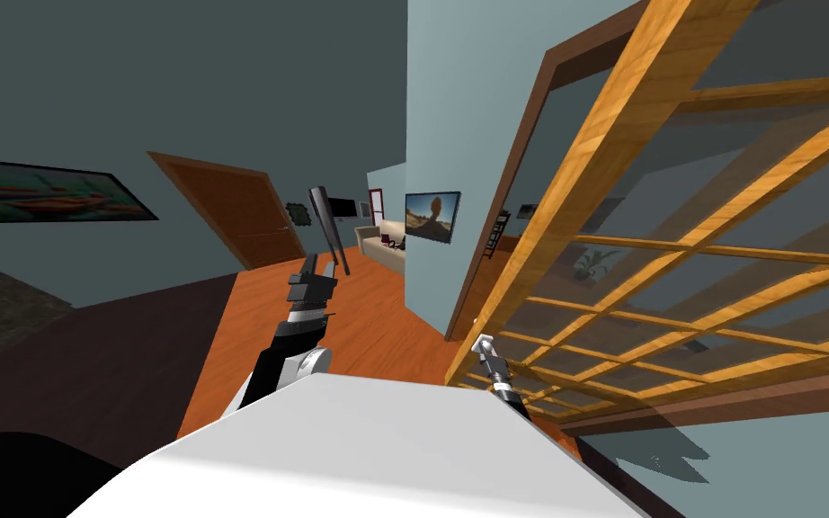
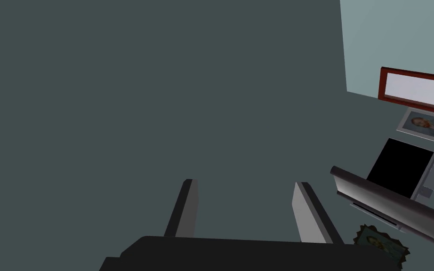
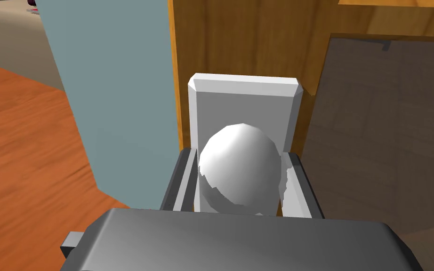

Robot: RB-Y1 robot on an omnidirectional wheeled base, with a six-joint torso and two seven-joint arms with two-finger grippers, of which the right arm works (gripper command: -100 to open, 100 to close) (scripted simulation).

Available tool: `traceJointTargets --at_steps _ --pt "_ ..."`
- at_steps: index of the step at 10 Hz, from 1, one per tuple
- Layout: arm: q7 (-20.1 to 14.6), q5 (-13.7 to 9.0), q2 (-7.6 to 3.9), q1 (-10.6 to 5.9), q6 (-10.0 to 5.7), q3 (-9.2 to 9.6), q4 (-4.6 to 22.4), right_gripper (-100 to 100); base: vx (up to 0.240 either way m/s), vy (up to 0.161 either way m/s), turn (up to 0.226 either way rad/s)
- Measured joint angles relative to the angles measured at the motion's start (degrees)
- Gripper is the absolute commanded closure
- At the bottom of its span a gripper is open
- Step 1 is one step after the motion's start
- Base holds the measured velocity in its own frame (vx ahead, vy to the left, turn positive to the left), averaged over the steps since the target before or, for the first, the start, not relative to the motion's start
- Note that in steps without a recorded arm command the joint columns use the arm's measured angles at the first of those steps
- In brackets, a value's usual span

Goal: Pull the door open

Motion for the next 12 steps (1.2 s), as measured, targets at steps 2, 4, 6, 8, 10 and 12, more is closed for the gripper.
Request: traceJointTargets --at_steps 2,4,6,8,10,12 --pt "-1.4 0.8 -1.26 1.45 -1.41 1.53 -0.7 100 -0.237 -0.039 0.105" --pt "-3.1 1.6 -2.29 2.11 -3.2 2.94 0.1 100 -0.196 -0.047 0.097" --pt "-4.1 2.0 -2.76 2.69 -4.02 3.84 0.2 100 -0.105 -0.029 0.089" --pt "-4.9 2.4 -3.51 3.2 -5.41 4.45 0.6 100 -0.209 -0.058 0.124" --pt "-5.9 3.0 -4.2 3.54 -7.27 5.33 1.3 100 -0.214 -0.05 0.115" --pt "-6.9 3.5 -4.89 4.35 -9.0 6.27 1.9 100 -0.196 -0.063 0.116"
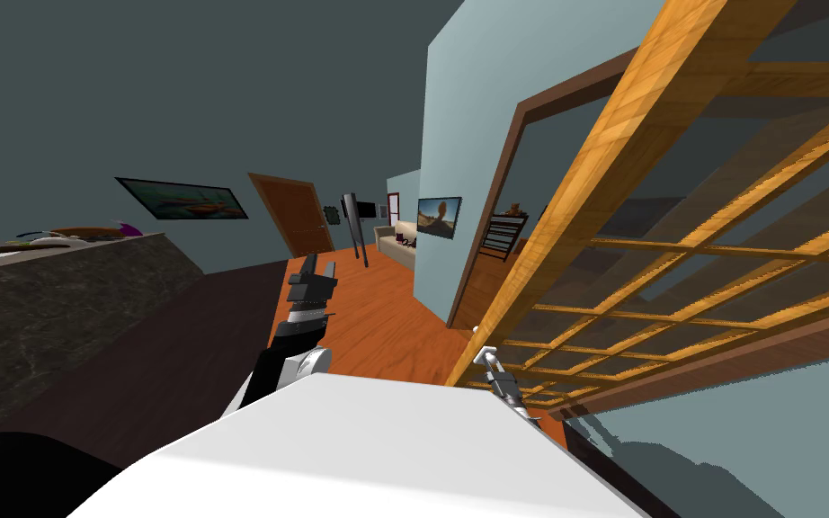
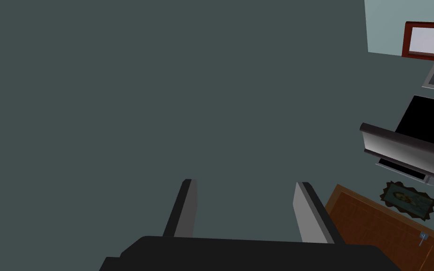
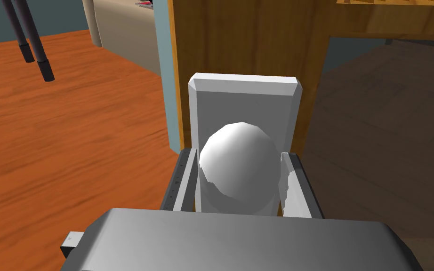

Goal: Pull the door open

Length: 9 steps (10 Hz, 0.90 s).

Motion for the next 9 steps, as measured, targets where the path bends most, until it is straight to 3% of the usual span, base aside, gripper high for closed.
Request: traceJointTargets --at_steps 2,3,9 --pt "-1.0 0.6 -0.74 0.69 -1.71 0.92 0.4 100 -0.15 -0.042 0.071" --pt "-1.1 0.7 -0.7 0.82 -1.81 1.11 0.5 100 -0.116 -0.041 0.151" --pt "-2.8 1.2 -1.68 0.79 -5.27 2.26 3.2 100 -0.216 -0.058 0.155"
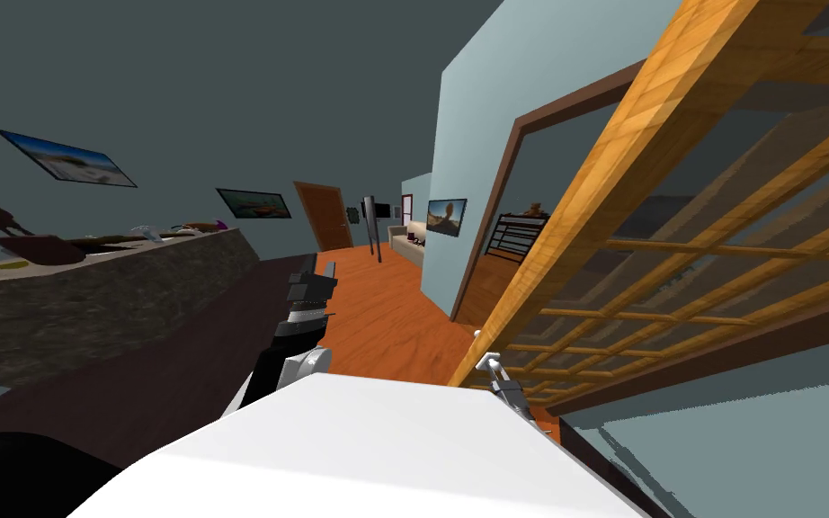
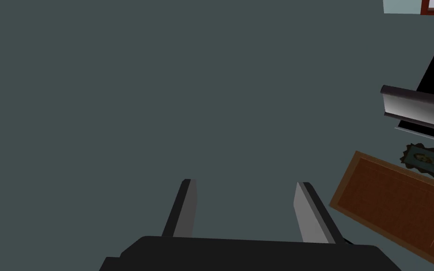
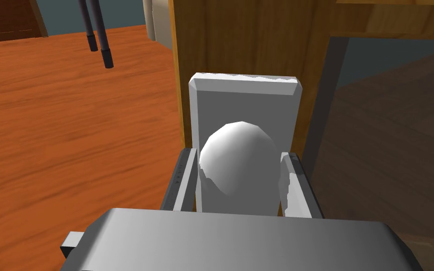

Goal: Pull the door open

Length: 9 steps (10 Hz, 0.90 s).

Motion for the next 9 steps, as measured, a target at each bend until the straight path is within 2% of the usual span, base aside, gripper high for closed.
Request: traceJointTargets --at_steps 3,4,9 --pt "-0.7 0.3 -0.42 0.09 -1.53 0.55 1.0 100 -0.202 -0.054 0.11" --pt "-0.9 0.3 -0.55 0.25 -1.93 0.73 1.2 100 -0.07 -0.029 0.026" --pt "-1.4 0.4 -0.83 -0.41 -2.15 0.81 2.0 100 -0.183 -0.054 0.145"
